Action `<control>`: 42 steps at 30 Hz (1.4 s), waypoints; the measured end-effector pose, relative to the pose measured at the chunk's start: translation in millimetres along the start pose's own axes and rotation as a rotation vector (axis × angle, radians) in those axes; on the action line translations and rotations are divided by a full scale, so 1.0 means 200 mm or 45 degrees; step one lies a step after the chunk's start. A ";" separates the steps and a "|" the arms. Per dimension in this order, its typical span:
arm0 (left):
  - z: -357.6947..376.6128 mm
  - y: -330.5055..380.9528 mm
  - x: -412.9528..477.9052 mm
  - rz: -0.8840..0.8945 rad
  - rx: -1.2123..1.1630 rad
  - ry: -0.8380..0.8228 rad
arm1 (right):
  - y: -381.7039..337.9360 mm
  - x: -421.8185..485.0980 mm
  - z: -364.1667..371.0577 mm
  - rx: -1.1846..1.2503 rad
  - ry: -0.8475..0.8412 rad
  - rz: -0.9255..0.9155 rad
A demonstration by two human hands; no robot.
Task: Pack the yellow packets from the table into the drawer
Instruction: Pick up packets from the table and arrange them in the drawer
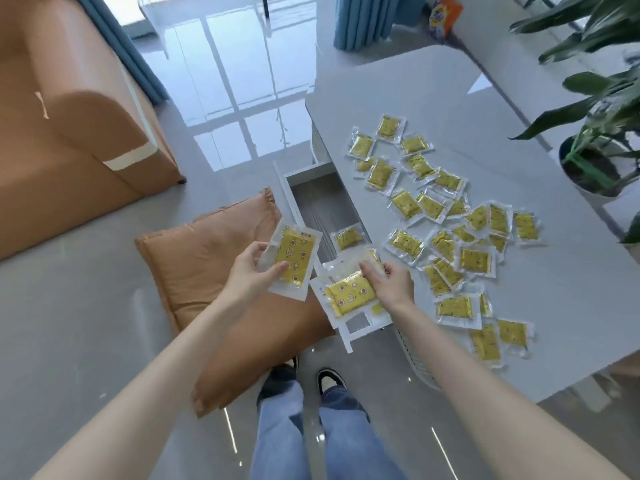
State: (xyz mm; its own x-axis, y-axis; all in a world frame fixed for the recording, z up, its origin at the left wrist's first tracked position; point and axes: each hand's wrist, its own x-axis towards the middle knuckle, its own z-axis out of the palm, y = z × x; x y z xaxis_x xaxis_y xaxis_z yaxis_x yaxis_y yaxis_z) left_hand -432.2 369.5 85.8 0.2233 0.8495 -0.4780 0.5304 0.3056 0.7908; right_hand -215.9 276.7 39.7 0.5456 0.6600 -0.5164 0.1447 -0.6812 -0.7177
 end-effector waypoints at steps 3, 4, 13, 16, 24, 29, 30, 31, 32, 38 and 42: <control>-0.02 -0.01 0.17 0.008 0.018 -0.081 | 0.02 0.04 0.07 0.097 0.081 0.129; -0.03 -0.01 0.25 0.013 0.029 -0.117 | 0.03 0.07 0.10 0.143 0.126 0.173; 0.05 -0.09 0.72 0.019 0.174 -0.338 | 0.22 0.22 0.36 0.599 0.349 0.583; 0.15 -0.16 0.91 -0.011 0.263 -0.356 | 0.34 0.33 0.46 0.729 0.399 0.709; 0.59 -0.37 1.49 0.026 0.437 -0.383 | 0.66 0.82 0.69 0.987 0.455 0.774; 0.84 -0.51 1.92 0.076 0.566 -0.292 | 0.88 1.20 0.83 1.007 0.362 0.761; 0.89 -0.55 1.99 0.087 0.578 -0.286 | 0.92 1.27 0.85 0.989 0.345 0.745; 0.93 -0.59 2.06 0.095 0.592 -0.281 | 0.96 1.35 0.86 0.959 0.329 0.729; 0.97 -0.62 2.11 0.095 0.605 -0.275 | 0.99 1.40 0.87 0.936 0.308 0.706; 1.14 -0.80 2.31 0.022 0.594 -0.270 | 1.04 1.65 0.86 0.608 0.222 0.446; 1.21 -0.81 2.37 0.047 0.548 -0.277 | 0.97 1.73 0.86 0.512 0.172 0.316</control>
State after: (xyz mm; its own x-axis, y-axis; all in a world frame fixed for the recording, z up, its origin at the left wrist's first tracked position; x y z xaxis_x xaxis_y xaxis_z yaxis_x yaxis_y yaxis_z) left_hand -213.9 618.6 -361.6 0.3897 0.7326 -0.5581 0.7988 0.0326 0.6007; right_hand -140.4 427.9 -357.6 0.6294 0.4283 -0.6484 -0.3187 -0.6188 -0.7180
